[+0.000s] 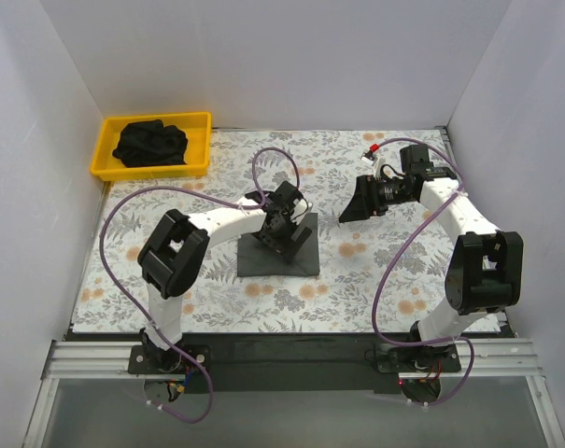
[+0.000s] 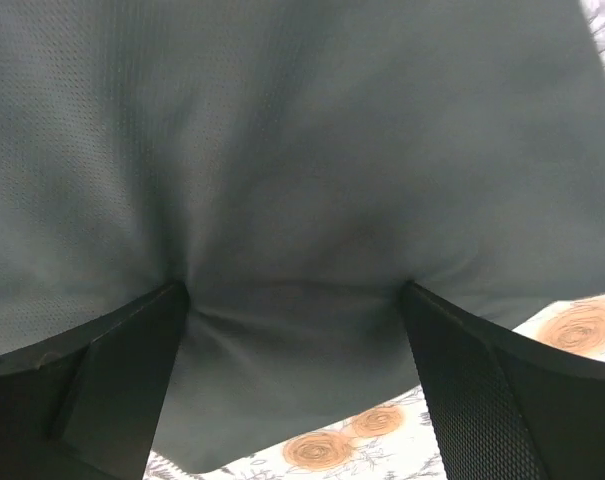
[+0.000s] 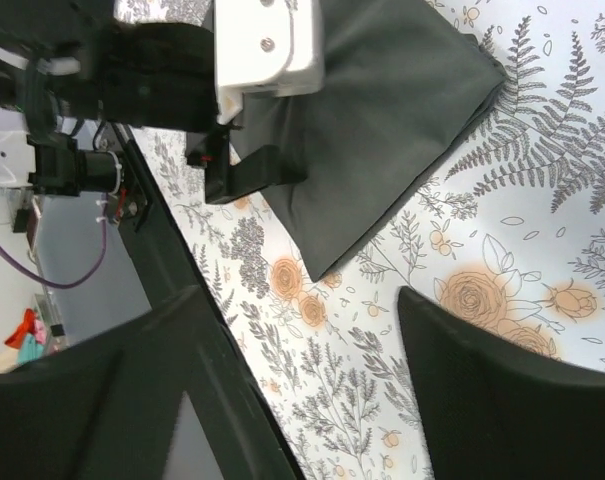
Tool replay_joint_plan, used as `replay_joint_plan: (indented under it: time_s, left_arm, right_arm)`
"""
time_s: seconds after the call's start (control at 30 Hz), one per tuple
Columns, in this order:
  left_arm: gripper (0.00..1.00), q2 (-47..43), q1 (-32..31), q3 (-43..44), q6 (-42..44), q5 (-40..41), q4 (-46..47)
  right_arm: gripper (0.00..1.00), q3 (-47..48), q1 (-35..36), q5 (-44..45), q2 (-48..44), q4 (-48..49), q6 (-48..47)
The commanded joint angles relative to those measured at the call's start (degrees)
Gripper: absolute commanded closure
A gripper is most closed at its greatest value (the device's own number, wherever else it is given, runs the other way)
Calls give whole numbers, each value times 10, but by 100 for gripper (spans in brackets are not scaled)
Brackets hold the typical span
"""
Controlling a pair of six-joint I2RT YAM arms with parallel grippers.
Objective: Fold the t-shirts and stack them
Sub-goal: Neatly place the folded tshirt to the corner
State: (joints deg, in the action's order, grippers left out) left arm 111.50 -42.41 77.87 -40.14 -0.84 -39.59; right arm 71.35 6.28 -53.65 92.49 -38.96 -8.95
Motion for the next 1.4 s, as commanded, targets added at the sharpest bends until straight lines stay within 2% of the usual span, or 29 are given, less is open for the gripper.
replay_joint_plan:
  time_s: [0.0,0.1,0.23,0.37,0.47,0.5,0.57,0.6,0.63,0.8,0.9,0.97,1.13,1.27,1.37]
  left_arm:
    - [11,26,30,-10,16,16,-25]
    - [11,21,75,-35,41,9,-36]
    - [11,-18,151,-84,96,-40,-60]
    - [11,-87,236,-163,190,-45,-77]
    - [11,-129,326,-225,289,-46,-73]
    - [11,-138,375,-251,317,-43,-69]
    - [11,-160,422,-272,399,-41,-63]
    - [11,-164,477,-288,439,-47,-63]
    - [11,-168,498,-294,497,-46,-62]
    - [11,-149,629,-307,631,-43,-60]
    - [11,-136,686,-303,705,-44,-53]
    - [11,-120,705,-285,736,-52,-70]
    - [12,-89,733,-242,744,-57,-82]
    - [12,-94,748,-250,808,-39,-60]
    - [12,-87,753,-251,820,-25,-52]
  right_arm:
    - [11,0,0,8,-16,-6,-8]
    - [3,2,0,15,-24,-12,-14]
    - [1,1,0,16,-26,-17,-19]
    - [2,3,0,11,-17,-18,-19]
    - [2,7,0,7,-13,-20,-19]
    - [2,7,0,7,-12,-19,-20]
    - [2,8,0,7,-11,-21,-21]
    - [2,7,0,6,-9,-21,-23]
    - [2,7,0,6,-8,-21,-23]
    - [2,8,0,6,-5,-21,-25]
    - [2,3,0,10,-9,-21,-27]
    - [2,0,0,13,-11,-21,-27]
    - [2,4,0,13,-10,-23,-27]
    - [2,7,0,10,-4,-23,-27]
    - [2,8,0,9,-3,-23,-27]
